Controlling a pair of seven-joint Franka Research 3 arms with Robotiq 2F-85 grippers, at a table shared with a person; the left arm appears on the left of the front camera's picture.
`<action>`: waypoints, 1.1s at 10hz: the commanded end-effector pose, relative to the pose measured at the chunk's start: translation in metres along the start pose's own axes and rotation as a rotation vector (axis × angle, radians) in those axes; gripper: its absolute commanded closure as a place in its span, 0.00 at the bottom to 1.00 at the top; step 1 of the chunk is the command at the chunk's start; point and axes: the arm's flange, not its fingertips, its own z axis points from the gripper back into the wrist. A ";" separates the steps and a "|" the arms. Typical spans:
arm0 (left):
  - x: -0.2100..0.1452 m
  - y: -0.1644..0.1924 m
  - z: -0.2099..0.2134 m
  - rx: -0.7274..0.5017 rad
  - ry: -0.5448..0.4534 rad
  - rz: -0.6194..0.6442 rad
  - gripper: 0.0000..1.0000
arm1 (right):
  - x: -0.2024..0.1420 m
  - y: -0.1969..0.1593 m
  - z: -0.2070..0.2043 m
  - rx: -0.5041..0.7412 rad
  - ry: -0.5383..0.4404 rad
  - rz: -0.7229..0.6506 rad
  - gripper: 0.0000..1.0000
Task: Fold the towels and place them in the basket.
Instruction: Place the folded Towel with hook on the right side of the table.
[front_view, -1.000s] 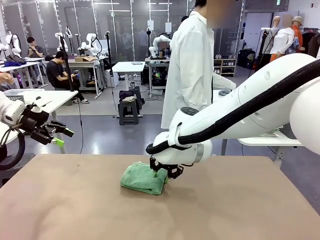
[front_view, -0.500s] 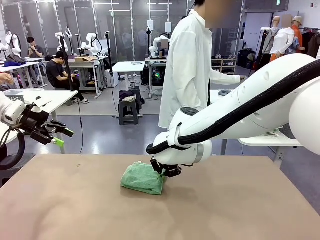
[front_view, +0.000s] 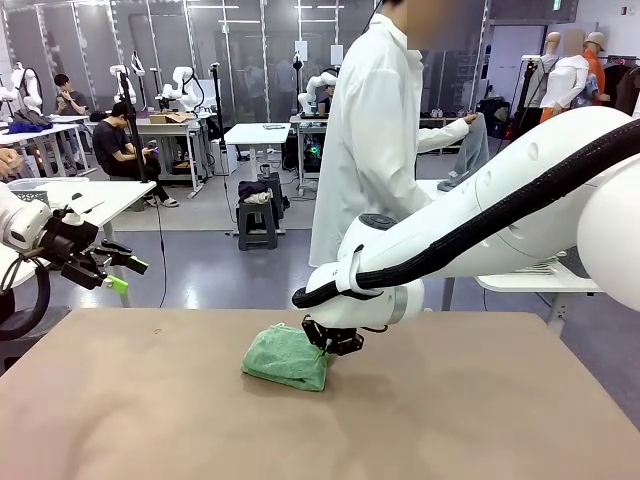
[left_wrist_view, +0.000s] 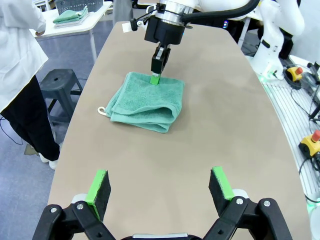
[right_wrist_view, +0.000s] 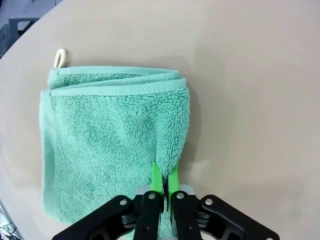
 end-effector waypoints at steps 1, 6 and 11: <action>0.001 0.000 -0.001 -0.001 0.000 0.001 0.00 | -0.001 0.000 -0.001 0.014 -0.006 -0.004 1.00; 0.001 0.000 -0.001 -0.001 0.000 0.001 0.00 | 0.021 -0.060 0.024 -0.005 -0.009 0.227 0.95; 0.001 0.000 -0.001 -0.001 0.000 0.001 0.00 | 0.119 -0.221 0.071 -0.066 -0.042 0.359 0.95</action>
